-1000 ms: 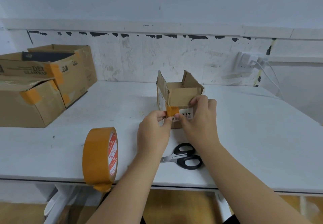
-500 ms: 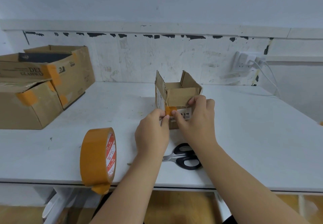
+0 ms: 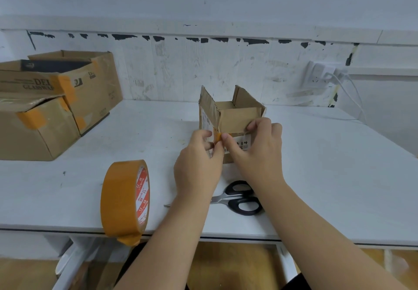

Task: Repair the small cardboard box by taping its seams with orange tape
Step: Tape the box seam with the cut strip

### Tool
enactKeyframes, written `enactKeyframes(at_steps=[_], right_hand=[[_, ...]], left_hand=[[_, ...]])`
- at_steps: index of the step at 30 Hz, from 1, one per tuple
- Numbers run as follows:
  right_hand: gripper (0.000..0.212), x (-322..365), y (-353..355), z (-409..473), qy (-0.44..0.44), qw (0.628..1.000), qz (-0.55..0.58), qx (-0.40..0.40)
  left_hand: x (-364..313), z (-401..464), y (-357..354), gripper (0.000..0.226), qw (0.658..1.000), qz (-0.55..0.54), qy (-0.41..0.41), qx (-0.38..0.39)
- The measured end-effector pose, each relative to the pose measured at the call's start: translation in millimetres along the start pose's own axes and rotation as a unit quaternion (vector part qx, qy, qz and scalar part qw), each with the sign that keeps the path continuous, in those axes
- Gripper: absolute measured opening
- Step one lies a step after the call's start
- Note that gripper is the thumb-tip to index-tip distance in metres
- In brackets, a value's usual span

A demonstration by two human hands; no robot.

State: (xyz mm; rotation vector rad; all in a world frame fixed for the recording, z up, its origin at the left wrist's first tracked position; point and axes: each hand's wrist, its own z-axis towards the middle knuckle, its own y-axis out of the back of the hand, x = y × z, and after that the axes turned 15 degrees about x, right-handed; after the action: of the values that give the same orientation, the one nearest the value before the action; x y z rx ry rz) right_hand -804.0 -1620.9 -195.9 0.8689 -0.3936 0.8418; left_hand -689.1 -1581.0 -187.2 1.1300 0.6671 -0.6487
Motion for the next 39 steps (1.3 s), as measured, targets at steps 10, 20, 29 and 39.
enactKeyframes(at_steps=[10,20,29,39], right_hand=[[0.048,2,0,-1,-0.004,1.000,0.008,0.006],[0.041,-2,2,-1,0.004,1.000,0.018,0.022],[0.043,-7,1,-1,0.033,0.999,-0.008,0.023],[0.049,-7,-3,-3,0.038,0.998,-0.041,0.012]], left_hand=[[-1,0,-1,0.016,1.000,0.012,-0.026,0.003],[4,1,-1,0.013,1.000,-0.013,-0.025,-0.004],[11,5,-5,0.006,1.000,-0.030,-0.008,0.003],[17,9,-4,0.016,0.995,-0.104,0.003,0.002]])
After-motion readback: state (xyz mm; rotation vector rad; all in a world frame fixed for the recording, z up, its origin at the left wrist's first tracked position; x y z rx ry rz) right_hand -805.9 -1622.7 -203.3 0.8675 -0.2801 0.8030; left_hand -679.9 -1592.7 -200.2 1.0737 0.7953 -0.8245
